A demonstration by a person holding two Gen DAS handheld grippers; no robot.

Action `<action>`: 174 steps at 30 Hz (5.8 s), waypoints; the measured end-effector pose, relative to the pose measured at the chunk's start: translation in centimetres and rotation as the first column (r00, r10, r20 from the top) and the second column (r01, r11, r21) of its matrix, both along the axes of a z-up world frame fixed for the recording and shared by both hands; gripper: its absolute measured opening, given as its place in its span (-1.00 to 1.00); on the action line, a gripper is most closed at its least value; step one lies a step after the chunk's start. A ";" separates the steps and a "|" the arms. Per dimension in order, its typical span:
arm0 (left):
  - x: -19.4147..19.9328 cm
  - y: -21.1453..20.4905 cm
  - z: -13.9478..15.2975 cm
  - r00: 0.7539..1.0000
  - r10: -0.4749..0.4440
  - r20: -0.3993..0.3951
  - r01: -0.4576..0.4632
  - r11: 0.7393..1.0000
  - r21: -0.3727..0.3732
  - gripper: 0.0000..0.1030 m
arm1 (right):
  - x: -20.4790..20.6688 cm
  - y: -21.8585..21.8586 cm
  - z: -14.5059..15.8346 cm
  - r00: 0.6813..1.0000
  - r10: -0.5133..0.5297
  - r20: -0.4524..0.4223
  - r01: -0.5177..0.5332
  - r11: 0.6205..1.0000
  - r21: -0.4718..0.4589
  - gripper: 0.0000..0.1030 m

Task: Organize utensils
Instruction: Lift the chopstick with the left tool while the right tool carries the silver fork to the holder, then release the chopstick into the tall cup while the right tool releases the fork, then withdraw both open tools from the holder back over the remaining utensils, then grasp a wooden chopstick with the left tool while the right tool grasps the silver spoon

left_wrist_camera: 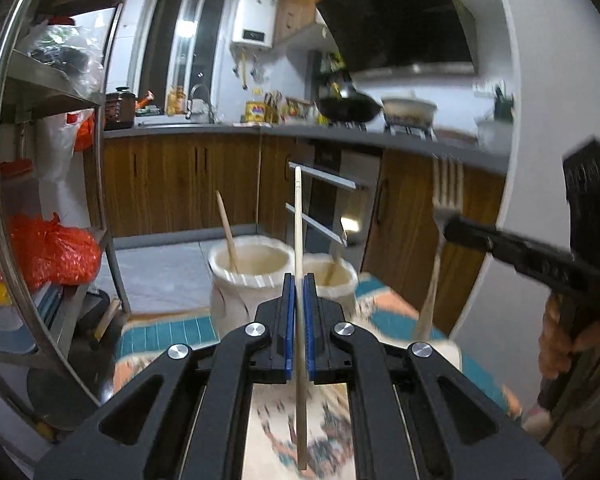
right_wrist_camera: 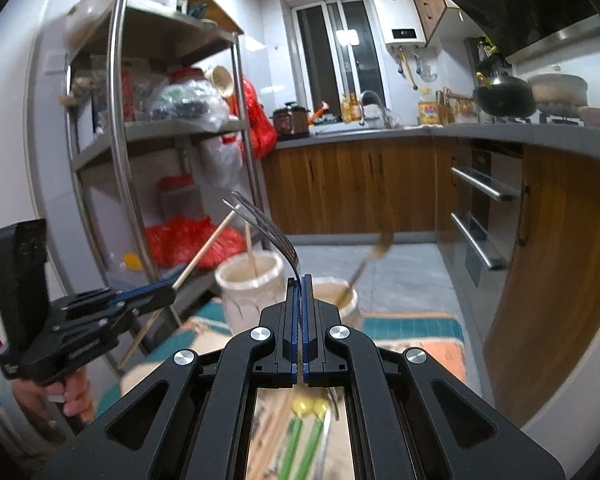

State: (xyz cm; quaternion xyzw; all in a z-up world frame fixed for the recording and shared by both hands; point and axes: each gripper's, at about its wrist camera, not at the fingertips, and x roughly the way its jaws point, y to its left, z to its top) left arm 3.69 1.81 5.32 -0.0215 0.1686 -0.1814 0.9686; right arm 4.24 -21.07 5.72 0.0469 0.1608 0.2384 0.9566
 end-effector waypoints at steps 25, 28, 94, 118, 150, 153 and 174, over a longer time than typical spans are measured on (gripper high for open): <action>13.3 0.5 -0.5 0.995 0.040 0.090 -0.025 0.987 -0.157 -0.92 | 11.7 1.2 0.3 0.999 0.026 -0.020 -0.023 0.988 0.153 -0.96; 13.1 0.0 -1.0 0.994 0.034 0.103 -0.020 0.991 -0.130 -0.92 | 12.4 0.7 -0.6 0.998 0.035 -0.058 -0.024 0.983 0.181 -0.96; 4.8 1.6 -0.1 0.987 0.058 0.152 -0.055 0.998 -0.027 0.71 | 8.1 0.4 -2.0 0.996 -0.011 -0.085 0.022 0.992 0.127 0.87; -1.9 -0.8 -3.2 1.000 0.026 0.003 -0.026 0.995 0.092 0.89 | 1.7 -1.5 -3.5 0.988 -0.154 -0.026 0.155 0.988 0.004 0.90; -0.8 -5.8 -11.2 0.915 0.075 -0.397 0.026 0.969 0.244 0.89 | 2.5 -3.1 -9.0 0.919 -0.280 -0.278 0.233 0.954 -0.191 0.90; -0.9 -6.8 -11.6 0.908 0.084 -0.409 0.033 0.962 0.270 0.89 | 2.7 -3.2 -9.3 0.912 -0.289 -0.290 0.242 0.952 -0.190 0.90; 0.0 -9.3 -12.5 0.887 0.059 -0.459 0.097 0.946 0.310 -0.71 | 3.1 -3.0 -9.9 0.903 -0.292 -0.314 0.237 0.950 -0.201 0.86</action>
